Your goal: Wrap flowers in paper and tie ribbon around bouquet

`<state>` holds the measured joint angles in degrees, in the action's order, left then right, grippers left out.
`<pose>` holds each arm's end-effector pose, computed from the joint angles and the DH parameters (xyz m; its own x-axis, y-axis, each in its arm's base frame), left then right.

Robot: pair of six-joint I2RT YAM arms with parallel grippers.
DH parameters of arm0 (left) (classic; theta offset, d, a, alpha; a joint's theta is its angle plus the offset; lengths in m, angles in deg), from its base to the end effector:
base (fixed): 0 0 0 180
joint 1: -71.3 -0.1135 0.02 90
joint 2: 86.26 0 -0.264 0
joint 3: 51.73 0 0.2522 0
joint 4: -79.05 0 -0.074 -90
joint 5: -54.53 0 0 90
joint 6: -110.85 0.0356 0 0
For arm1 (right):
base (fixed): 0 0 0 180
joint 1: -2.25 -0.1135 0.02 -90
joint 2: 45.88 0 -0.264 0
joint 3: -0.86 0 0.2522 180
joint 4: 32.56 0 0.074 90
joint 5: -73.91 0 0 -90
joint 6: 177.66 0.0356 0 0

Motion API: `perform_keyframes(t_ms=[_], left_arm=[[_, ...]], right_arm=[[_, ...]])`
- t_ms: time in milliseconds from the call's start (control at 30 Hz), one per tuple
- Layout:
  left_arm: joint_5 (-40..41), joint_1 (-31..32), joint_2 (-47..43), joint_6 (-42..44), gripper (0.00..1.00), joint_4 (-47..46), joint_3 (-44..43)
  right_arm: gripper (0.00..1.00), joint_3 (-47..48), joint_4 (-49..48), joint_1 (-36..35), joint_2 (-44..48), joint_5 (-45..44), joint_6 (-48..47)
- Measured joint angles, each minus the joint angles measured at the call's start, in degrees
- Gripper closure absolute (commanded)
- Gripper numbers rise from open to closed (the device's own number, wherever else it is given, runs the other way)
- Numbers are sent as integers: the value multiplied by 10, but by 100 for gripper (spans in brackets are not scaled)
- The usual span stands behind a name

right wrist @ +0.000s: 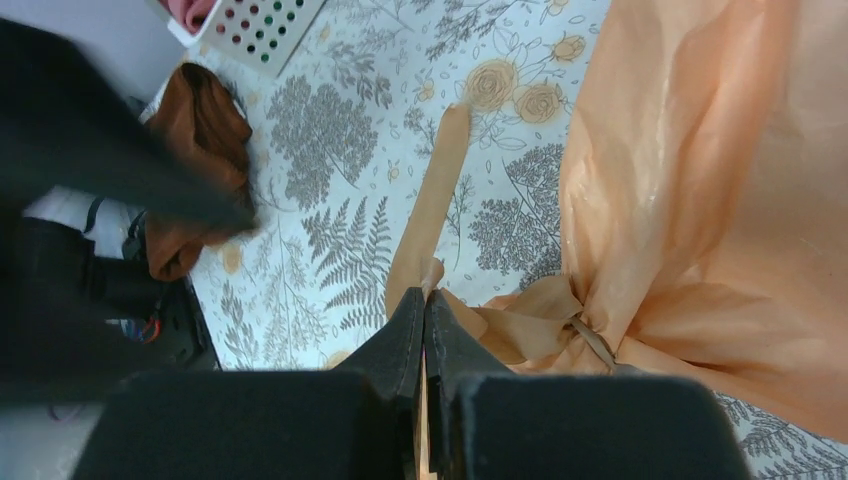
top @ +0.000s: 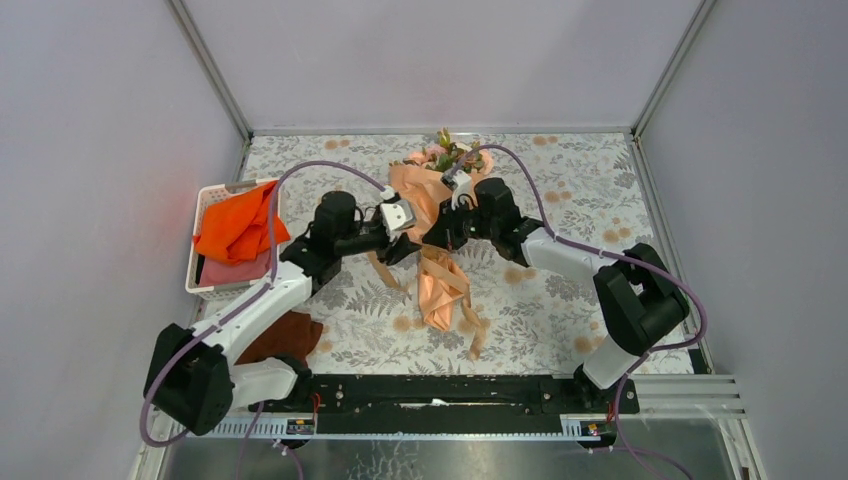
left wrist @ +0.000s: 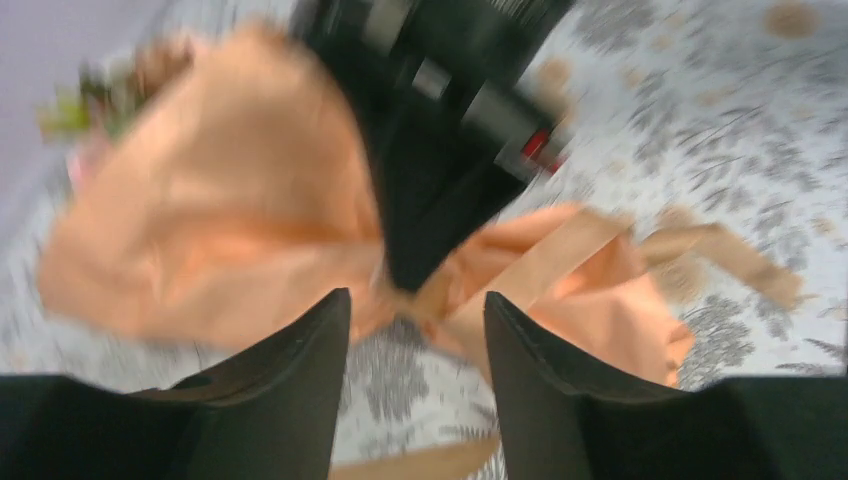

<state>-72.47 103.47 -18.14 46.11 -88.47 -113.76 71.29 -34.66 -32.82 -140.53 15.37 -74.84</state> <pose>0.2167 -0.1616 0.2991 0.1437 0.3122 -0.9391 0.9363 0.2643 0.2312 0.2906 0.2267 0.2339 -0.4971 -0.1177 -0.8597 -0.7954 0.4579 0.3972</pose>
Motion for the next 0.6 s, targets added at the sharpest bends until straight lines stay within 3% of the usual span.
perform_keyframes(t_ms=[100,233,300,433,600], left_arm=[[23,-57,16,-43,25,-17,58],[38,-62,59,-95,14,-61,101],[41,-62,80,-122,14,-101,110],[57,-62,110,-167,26,-182,116],[82,-62,144,-212,32,-261,122]], right_arm=[[100,-3,-15,-1,1,-24,41],[100,-16,-42,-2,3,-50,96],[100,-18,-46,-3,3,-57,112],[100,-18,-55,-9,3,-61,132],[100,-18,-66,-12,3,-49,146]])
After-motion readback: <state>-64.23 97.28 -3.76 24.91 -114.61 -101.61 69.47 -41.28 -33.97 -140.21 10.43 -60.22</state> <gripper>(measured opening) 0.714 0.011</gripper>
